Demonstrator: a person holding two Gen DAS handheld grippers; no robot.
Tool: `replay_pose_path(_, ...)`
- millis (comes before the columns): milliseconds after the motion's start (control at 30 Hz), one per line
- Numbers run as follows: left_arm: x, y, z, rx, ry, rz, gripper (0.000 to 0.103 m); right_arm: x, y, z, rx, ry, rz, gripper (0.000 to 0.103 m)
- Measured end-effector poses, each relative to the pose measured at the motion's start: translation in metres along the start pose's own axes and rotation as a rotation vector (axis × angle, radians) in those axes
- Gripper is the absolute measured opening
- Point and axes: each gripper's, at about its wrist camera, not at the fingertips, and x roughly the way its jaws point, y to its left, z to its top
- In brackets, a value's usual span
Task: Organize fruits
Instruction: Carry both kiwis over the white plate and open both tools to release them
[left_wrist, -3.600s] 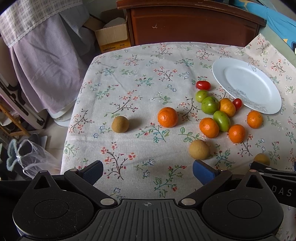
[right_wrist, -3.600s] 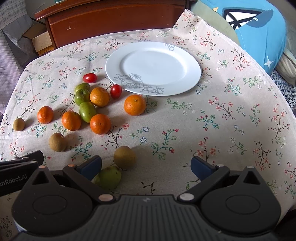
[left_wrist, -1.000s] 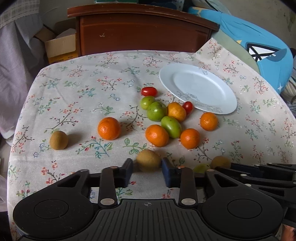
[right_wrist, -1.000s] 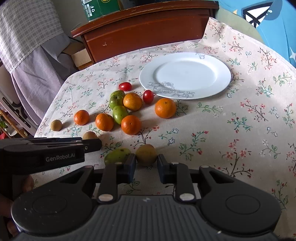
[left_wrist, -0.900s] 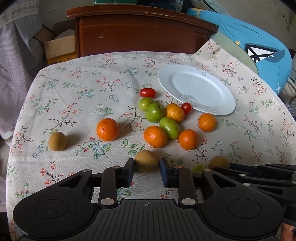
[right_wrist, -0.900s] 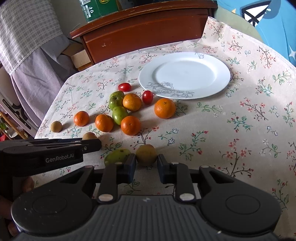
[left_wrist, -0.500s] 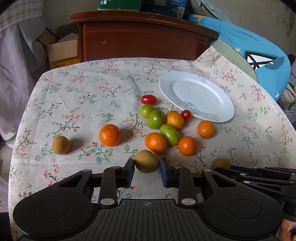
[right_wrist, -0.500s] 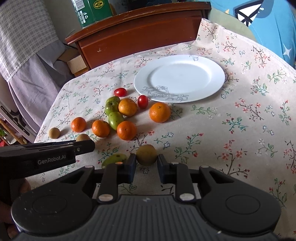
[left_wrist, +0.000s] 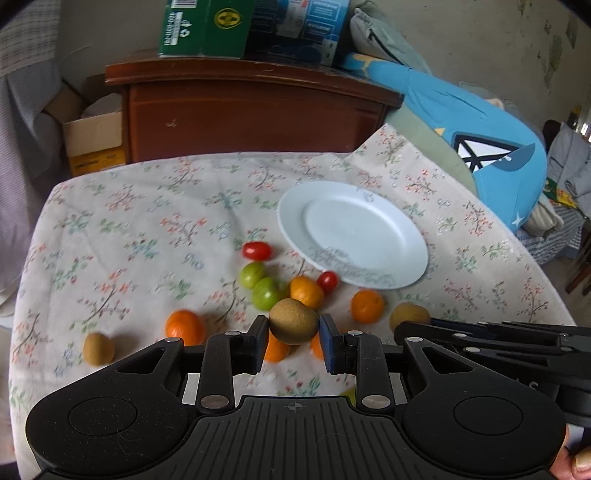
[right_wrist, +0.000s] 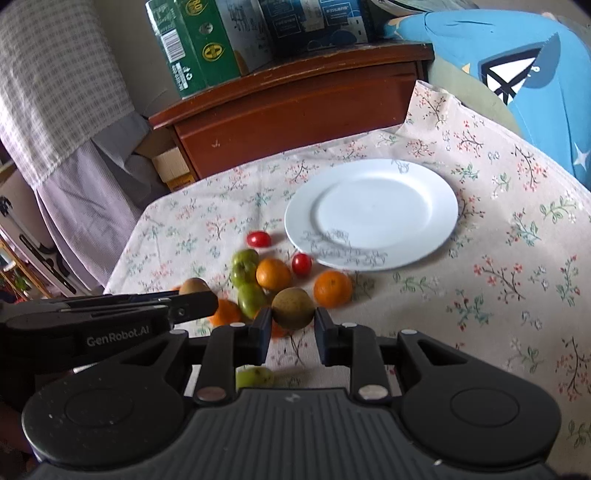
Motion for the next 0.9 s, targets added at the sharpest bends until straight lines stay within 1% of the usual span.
replay_pose_path(200,0.012,0.000,0.015,-0.006,0.026,-0.060,0.027,0.009,-0.014,0.023,0.019,0.023,0.023,0.024)
replay_pose_path(367,0.026,-0.002,0.025,0.019,0.054,-0.100,0.027,0.019,-0.029,0.040,0.026,0.039,0.014,0.024)
replay_pose_path(500,0.038,-0.006,0.035,0.044,0.057,-0.113,0.027,0.030,-0.042,0.049,0.048,0.045,-0.004,0.024)
replay_pose_path(600,0.048,-0.006,0.041,0.040,0.061,-0.122,0.027,0.039,-0.049,0.054,0.069,0.053,-0.017,0.024)
replay_pose_path(900,0.079,-0.010,0.056,0.066,0.074,-0.133,0.027,0.067,-0.062,0.058,0.126,0.091,-0.014,0.024)
